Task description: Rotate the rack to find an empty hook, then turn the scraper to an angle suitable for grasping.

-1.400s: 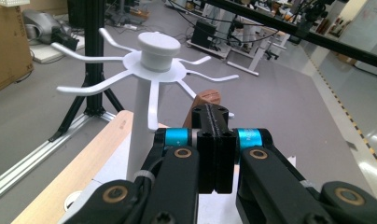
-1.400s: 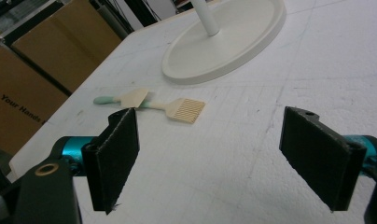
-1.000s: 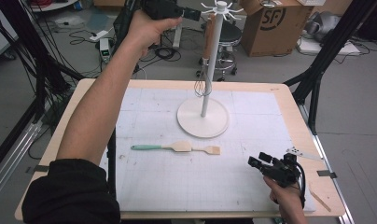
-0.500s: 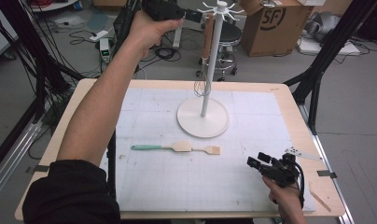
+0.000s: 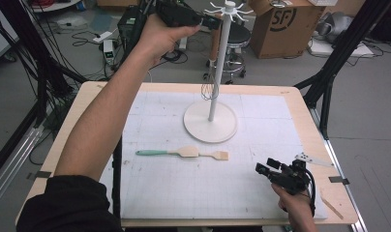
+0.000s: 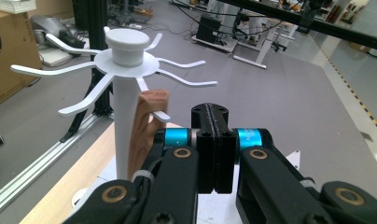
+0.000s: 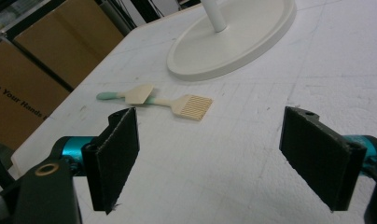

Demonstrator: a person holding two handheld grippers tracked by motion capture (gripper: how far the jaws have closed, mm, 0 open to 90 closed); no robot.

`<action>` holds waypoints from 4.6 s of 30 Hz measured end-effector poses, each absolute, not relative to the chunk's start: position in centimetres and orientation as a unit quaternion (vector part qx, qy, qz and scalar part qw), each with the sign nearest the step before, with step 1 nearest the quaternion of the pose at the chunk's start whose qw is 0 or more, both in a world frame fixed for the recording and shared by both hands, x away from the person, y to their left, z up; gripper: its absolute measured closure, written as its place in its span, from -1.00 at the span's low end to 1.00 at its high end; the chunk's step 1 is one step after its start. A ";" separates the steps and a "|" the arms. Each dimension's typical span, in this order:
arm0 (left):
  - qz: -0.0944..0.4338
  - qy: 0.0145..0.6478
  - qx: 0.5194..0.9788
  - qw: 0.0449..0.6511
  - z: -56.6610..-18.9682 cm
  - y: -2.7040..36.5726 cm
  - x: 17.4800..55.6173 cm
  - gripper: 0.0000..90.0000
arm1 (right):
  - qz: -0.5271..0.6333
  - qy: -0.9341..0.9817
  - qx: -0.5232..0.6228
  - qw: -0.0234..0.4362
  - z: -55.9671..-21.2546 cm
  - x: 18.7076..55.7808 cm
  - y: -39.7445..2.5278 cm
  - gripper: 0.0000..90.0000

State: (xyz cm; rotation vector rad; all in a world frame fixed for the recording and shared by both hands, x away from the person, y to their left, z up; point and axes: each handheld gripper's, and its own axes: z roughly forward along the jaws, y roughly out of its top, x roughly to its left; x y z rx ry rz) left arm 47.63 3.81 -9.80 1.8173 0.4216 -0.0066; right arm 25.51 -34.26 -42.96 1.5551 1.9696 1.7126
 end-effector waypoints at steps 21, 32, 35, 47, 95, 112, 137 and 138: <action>0.018 0.220 0.767 0.603 -10.3 5.2 50.1 1.00 | 0.565 0.647 0.510 0.050 -42.9 25.4 -34.4 -0.58; -0.003 0.203 0.768 0.607 -12.5 6.2 48.6 0.64 | 0.563 0.650 0.509 0.048 -43.0 25.3 -34.2 -0.58; -0.005 0.199 0.773 0.603 -13.8 6.6 47.5 0.34 | 0.561 0.653 0.507 0.048 -43.1 25.3 -34.1 -0.58; 0.006 0.175 0.781 0.599 -18.2 9.1 41.3 -0.26 | 0.559 0.660 0.498 0.052 -43.0 25.2 -33.0 -0.58; -0.038 0.248 0.744 0.620 -39.5 16.5 28.6 -0.25 | 0.542 0.677 0.494 0.063 -43.2 25.0 -31.6 -0.58; -0.040 0.291 0.740 0.606 -41.8 18.6 28.2 -0.20 | 0.542 0.681 0.488 0.064 -43.0 24.6 -31.1 -0.58; 0.017 0.394 0.719 0.572 -43.8 22.9 32.5 0.17 | 0.538 0.686 0.484 0.073 -42.9 24.1 -30.8 -0.58; 0.014 0.399 0.717 0.571 -44.0 23.2 32.7 0.24 | 0.538 0.686 0.484 0.074 -42.9 24.1 -30.8 -0.58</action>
